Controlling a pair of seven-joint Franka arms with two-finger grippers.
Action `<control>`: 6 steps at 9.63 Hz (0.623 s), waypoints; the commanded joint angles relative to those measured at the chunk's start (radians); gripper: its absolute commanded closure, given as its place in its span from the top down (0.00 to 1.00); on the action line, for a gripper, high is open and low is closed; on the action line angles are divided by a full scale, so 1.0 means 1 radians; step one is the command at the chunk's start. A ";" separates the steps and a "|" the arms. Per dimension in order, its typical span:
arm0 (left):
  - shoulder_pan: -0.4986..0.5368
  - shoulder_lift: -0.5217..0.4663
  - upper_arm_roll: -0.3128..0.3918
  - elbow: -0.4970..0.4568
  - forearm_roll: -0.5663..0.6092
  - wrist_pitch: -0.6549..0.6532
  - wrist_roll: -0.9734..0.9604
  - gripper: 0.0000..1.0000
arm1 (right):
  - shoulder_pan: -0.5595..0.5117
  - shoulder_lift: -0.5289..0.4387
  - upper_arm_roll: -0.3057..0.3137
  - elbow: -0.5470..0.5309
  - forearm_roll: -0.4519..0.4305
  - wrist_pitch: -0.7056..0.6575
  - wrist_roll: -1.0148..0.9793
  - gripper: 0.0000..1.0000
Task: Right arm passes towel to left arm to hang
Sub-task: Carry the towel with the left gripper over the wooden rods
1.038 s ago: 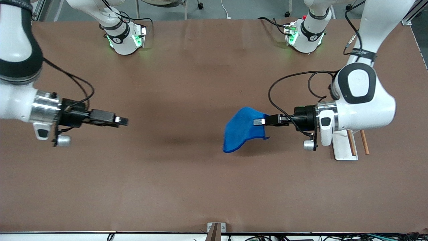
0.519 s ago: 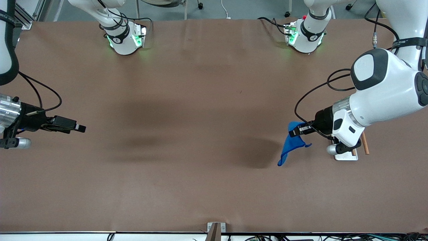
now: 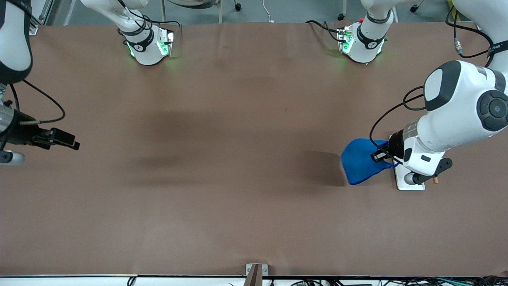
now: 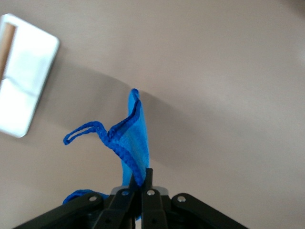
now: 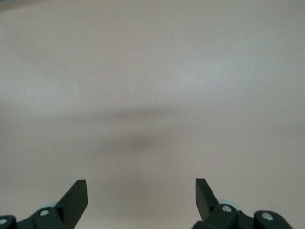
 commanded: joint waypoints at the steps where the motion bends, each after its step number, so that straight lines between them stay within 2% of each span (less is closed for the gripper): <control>1: 0.070 0.009 -0.001 -0.008 0.033 -0.052 -0.036 0.01 | -0.008 -0.174 0.001 -0.157 -0.064 0.005 0.020 1.00; 2: 0.104 0.007 -0.001 -0.008 0.040 -0.082 -0.017 0.01 | -0.030 -0.192 0.001 -0.158 -0.078 -0.016 0.018 1.00; 6: 0.197 0.009 0.002 -0.011 0.046 -0.150 0.252 0.01 | -0.044 -0.161 0.003 -0.074 -0.150 -0.024 0.018 1.00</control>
